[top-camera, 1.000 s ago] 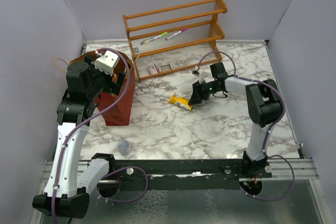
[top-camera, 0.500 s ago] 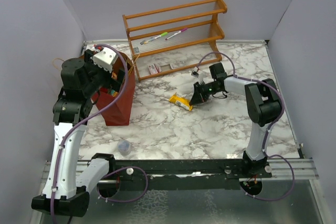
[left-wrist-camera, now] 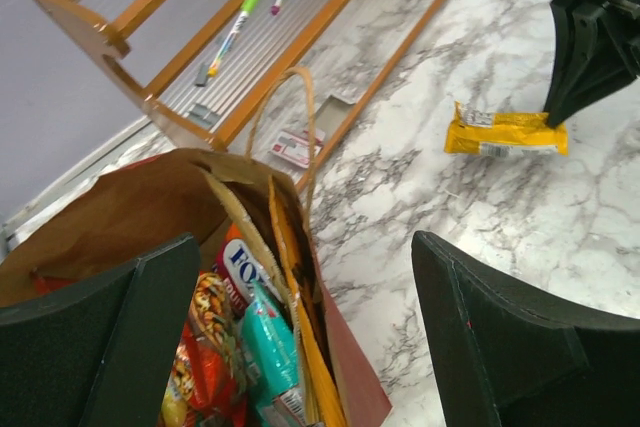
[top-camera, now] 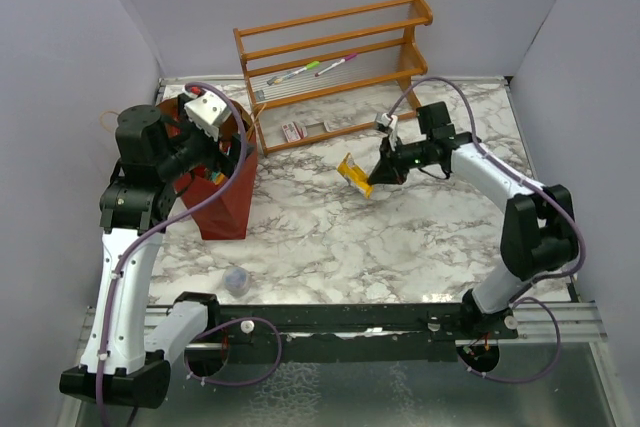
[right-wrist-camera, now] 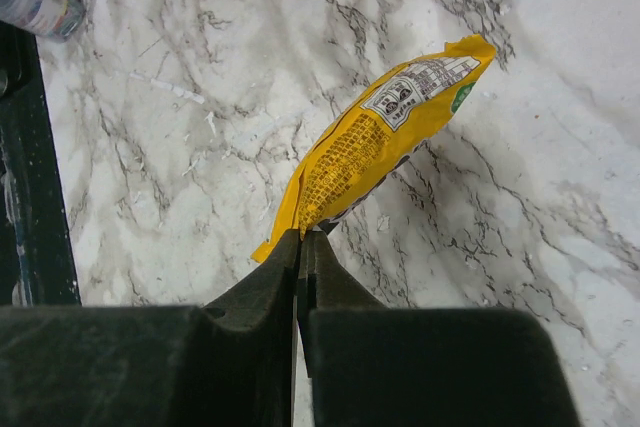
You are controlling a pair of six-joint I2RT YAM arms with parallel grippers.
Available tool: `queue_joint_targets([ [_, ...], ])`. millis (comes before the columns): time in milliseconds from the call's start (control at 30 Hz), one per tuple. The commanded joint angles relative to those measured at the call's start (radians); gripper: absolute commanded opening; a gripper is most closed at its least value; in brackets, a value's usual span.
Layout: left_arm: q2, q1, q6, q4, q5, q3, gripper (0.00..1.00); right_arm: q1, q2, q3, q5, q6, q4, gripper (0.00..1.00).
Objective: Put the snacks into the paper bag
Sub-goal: Pick up the snack from the center of the board, then place the snack in the paper bag.
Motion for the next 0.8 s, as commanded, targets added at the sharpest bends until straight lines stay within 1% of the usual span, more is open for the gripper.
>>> queue_joint_targets([
  [0,0.013,0.002,0.004,-0.004,0.156,0.046,0.88,0.005,-0.108,0.048,-0.074,-0.152,-0.114,0.01],
  [133,0.032,-0.001,0.042,-0.010,0.274,0.064,0.87,0.012,-0.194,0.077,-0.133,-0.239,-0.208,0.01],
  [267,0.061,-0.012,0.050,-0.009,0.365,0.075,0.86,0.052,-0.282,0.093,-0.123,-0.312,-0.263,0.01],
  [333,0.080,-0.024,0.042,-0.009,0.392,0.094,0.85,0.080,-0.319,0.097,-0.105,-0.321,-0.269,0.01],
  [533,0.138,-0.118,0.047,-0.016,0.393,0.122,0.85,0.180,-0.399,0.134,-0.064,-0.316,-0.264,0.01],
  [667,0.191,-0.225,0.092,-0.058,0.358,0.149,0.85,0.226,-0.424,0.168,-0.070,-0.305,-0.257,0.01],
  [767,0.238,-0.273,0.098,-0.077,0.377,0.167,0.85,0.244,-0.433,0.195,-0.087,-0.303,-0.260,0.01],
])
